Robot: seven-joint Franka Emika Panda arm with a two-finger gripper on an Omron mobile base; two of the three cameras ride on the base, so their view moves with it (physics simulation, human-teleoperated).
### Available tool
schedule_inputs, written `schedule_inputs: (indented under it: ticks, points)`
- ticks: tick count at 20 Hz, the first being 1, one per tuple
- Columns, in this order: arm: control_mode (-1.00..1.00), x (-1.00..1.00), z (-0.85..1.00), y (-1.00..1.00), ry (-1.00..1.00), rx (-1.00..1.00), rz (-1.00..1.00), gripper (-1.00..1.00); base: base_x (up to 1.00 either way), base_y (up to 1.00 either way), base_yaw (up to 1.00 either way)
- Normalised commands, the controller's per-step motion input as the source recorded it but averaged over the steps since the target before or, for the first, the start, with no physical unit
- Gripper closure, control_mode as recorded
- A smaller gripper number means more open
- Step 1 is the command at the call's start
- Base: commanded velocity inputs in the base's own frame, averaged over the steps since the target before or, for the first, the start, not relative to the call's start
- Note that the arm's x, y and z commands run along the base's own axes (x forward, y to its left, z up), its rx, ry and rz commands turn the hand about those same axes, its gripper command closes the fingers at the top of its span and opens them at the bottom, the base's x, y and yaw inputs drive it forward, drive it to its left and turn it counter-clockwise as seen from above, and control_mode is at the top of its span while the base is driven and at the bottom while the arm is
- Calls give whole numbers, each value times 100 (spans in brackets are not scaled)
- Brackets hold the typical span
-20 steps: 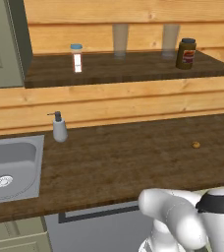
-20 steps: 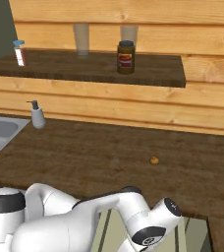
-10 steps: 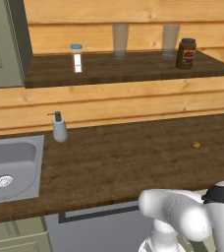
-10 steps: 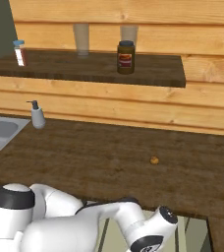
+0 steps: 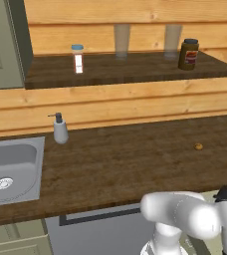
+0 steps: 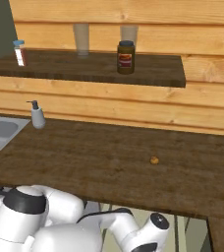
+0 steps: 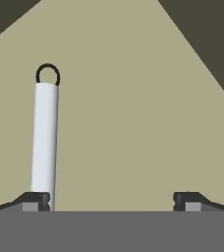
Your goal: Pick the whisk from the drawer and place it on the counter.
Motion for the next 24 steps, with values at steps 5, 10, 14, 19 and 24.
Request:
schedule_inputs:
  ticks: [5,10,14,19,24]
  points:
    - [-100,14,-19,-14,0,-1,1,-100,0,0,0]
    - [-100,5,-3,-36,-3,1,0,-100,0,0,0]
    - [-100,13,-4,-19,-1,1,0,-100,0,0,0]
    - [-100,8,-77,0,12,-8,1,100,0,0,0]
    - [-100,-10,-54,0,6,-11,0,100,0,0,0]
